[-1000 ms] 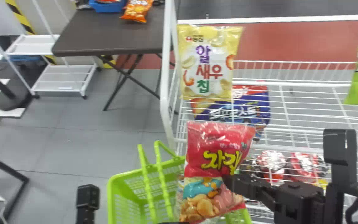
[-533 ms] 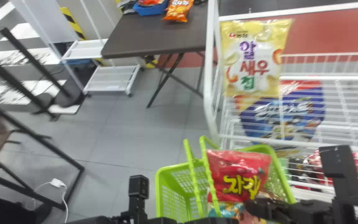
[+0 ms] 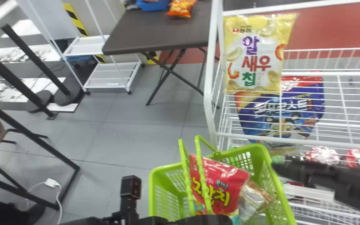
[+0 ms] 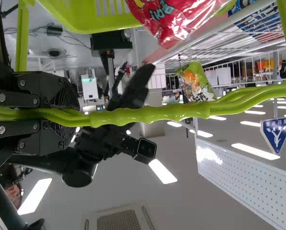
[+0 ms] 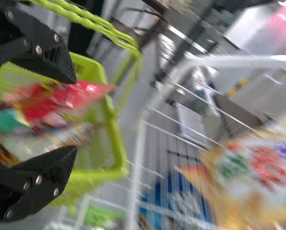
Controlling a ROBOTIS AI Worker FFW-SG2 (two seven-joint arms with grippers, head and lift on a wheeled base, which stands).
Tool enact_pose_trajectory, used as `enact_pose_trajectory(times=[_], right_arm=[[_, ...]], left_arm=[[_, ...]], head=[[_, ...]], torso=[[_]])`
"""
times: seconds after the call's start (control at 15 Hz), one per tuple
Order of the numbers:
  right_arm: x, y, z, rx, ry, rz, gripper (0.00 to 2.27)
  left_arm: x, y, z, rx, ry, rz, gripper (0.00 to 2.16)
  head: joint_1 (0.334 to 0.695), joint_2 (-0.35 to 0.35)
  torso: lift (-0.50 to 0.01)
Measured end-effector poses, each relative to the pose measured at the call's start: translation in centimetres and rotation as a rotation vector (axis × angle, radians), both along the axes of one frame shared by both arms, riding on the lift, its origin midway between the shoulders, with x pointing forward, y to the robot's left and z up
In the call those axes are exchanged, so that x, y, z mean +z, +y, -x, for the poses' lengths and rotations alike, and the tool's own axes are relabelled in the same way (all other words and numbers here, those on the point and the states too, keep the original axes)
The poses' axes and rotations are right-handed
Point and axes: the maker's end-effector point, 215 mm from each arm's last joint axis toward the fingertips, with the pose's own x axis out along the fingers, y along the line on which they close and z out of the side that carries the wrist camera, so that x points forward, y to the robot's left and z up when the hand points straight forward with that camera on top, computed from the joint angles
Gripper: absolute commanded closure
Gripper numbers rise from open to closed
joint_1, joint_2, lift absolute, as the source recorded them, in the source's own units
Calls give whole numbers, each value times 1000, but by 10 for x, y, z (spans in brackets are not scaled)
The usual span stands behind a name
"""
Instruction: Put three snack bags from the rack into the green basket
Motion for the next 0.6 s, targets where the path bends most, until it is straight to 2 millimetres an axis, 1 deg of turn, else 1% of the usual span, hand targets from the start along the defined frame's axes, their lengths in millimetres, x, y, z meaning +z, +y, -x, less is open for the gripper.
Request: enact_pose_trajectory(times=[0.07,0.13,0.2,0.27,0.33,0.4,0.47,0.6], right_arm=[[11,-41,-31,-99,-60,43,33],[17,-78,-56,-188,-112,93,33],[22,-121,-85,-286,-175,152,33],[23,-160,-109,-371,-221,202,33],[22,-194,-129,-440,-253,238,43],[23,-220,-146,-494,-289,263,46],[25,-248,-166,-552,-340,294,49],[24,-290,-194,-631,-398,355,56]], left_arm=[[0,1,0,2,0,-2,2148],[0,2,0,3,0,-3,2148],[-1,2,-1,4,0,-3,2148],[-1,2,-1,5,0,-3,2148],[-1,2,-1,5,0,-3,2148],[-1,2,-1,5,0,-3,2148],[-1,2,-1,4,0,-2,2148],[-1,2,-2,3,0,-1,2148]], head=[[695,52],[695,-21],[695,-130],[695,-175],[695,-220],[695,-252],[695,-308],[695,-348]], torso=[[0],[0],[0],[0],[0],[0],[0],[0]])
